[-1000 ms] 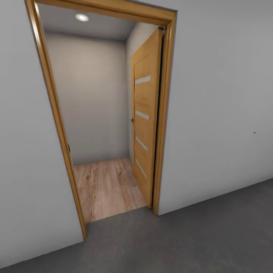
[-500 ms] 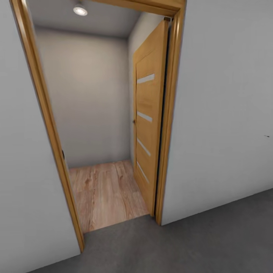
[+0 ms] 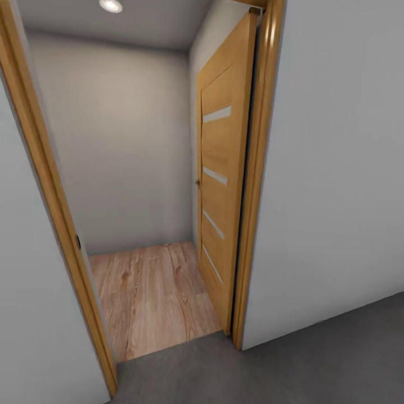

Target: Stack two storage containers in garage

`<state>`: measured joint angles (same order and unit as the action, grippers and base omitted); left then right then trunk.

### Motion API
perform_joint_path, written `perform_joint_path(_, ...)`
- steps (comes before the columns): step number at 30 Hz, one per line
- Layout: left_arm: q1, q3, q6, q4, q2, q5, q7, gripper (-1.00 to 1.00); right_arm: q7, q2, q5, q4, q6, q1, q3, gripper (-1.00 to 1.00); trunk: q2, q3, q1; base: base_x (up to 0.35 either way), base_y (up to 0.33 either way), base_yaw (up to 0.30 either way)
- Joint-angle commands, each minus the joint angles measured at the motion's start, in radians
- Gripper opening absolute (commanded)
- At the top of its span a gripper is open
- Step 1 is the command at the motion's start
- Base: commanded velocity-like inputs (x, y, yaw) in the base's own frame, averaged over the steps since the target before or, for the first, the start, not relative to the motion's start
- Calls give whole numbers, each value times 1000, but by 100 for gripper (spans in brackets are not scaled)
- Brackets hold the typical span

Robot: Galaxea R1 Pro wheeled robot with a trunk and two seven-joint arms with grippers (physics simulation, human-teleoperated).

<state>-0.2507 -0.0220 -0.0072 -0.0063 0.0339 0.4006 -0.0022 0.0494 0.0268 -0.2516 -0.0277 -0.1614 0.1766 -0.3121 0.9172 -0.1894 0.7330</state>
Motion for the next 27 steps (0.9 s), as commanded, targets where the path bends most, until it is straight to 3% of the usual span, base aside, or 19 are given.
perform_joint_path(1, 0, -3, -1, 0, 0, 6, 0, 100, 0, -1, -9, -3, -6, 1, -9, 100, 1, -1, 1, 321, 0, 0)
perform_joint_path(15, 0, -3, -2, 0, 1, 6, -1, 100, 0, -2, -14, -3, -9, 1, 0, 100, 1, -1, 1, 321, 0, 5)
perform_joint_path(27, 0, -3, -2, 0, 0, 6, -1, 100, 0, -1, -14, -3, -9, 1, 1, 100, 1, -1, 1, 321, 0, 185)
